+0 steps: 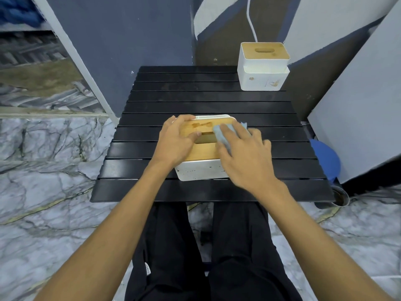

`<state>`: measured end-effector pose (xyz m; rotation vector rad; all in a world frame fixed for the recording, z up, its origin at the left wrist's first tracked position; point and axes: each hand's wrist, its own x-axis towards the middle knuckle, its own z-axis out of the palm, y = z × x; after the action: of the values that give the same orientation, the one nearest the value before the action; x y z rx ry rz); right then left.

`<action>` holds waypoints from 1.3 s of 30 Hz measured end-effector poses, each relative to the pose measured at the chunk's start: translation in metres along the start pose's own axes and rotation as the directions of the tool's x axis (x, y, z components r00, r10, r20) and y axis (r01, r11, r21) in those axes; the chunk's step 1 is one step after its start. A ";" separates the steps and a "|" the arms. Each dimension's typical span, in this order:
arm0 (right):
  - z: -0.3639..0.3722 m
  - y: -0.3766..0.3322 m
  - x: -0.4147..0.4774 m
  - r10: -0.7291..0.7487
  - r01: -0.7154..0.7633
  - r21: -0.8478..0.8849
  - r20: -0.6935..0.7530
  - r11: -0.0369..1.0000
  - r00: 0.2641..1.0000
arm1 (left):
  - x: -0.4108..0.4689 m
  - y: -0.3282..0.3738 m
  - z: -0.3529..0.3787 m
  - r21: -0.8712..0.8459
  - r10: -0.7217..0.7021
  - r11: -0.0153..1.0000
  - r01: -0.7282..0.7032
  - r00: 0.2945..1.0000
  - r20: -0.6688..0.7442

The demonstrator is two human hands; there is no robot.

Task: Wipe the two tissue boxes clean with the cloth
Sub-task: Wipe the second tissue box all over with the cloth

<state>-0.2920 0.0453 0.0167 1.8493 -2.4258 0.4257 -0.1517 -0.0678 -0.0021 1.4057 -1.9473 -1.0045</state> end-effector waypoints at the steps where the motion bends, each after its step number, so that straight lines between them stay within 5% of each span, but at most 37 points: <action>1: -0.002 0.000 -0.009 0.003 -0.003 -0.001 -0.012 1.000 1.000 | 0.000 0.000 0.000 0.001 0.003 1.000 -0.003 1.000 0.010; 25: 0.007 -0.003 0.037 0.070 -0.070 -0.001 0.062 0.998 0.996 | -0.001 0.004 -0.005 0.039 0.000 0.999 -0.001 1.000 0.028; 32: -0.001 -0.005 -0.019 0.041 -0.041 0.018 0.001 0.999 0.999 | -0.001 0.005 -0.005 0.050 -0.002 0.999 0.000 0.999 0.042; 39: 0.007 -0.007 0.035 0.098 -0.099 0.024 0.039 0.995 0.994 | -0.001 0.006 -0.007 0.052 -0.003 0.999 0.001 0.999 0.051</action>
<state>-0.2939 0.0091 0.0186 1.7682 -2.5569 0.4348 -0.1489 -0.0673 0.0065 1.4233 -2.0228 -1.0073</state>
